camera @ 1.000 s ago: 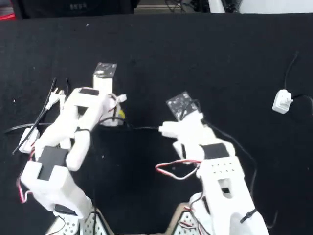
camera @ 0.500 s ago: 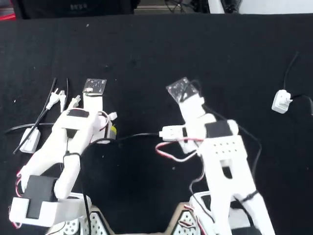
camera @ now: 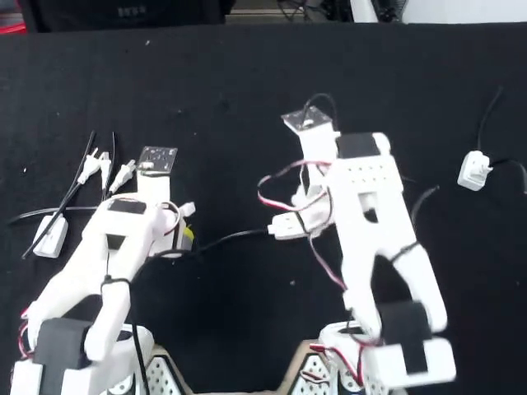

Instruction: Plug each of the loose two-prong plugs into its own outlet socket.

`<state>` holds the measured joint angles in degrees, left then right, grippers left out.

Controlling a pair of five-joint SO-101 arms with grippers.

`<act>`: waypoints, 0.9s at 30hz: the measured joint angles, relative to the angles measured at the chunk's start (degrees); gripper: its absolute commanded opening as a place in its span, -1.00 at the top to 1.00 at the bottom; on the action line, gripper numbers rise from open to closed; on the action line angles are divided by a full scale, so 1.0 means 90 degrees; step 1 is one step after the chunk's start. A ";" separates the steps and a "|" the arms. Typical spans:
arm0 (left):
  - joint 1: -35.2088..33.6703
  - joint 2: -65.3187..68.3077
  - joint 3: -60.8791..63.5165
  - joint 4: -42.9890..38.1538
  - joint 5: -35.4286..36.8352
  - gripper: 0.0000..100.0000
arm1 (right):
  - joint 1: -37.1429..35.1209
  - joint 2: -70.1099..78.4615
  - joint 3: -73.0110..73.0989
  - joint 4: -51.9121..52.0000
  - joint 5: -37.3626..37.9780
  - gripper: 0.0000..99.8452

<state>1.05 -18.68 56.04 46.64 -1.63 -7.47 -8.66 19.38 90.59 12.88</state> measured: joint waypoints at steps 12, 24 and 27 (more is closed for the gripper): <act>0.0000 -0.0381 0.0215 0.0166 0.0020 0.53 | 0.0000 0.1573 -0.1407 0.0381 -0.0225 0.98; -0.0078 -0.0420 0.0244 0.0059 0.0010 0.53 | 0.0264 0.2901 -0.2579 0.0947 -0.0225 0.98; -0.0078 -0.0420 0.0244 0.0059 0.0010 0.53 | 0.0264 0.3009 -0.2598 0.0947 -0.0322 0.98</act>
<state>0.35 -22.46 58.24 47.16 -1.54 -5.10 18.42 -4.00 99.12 9.98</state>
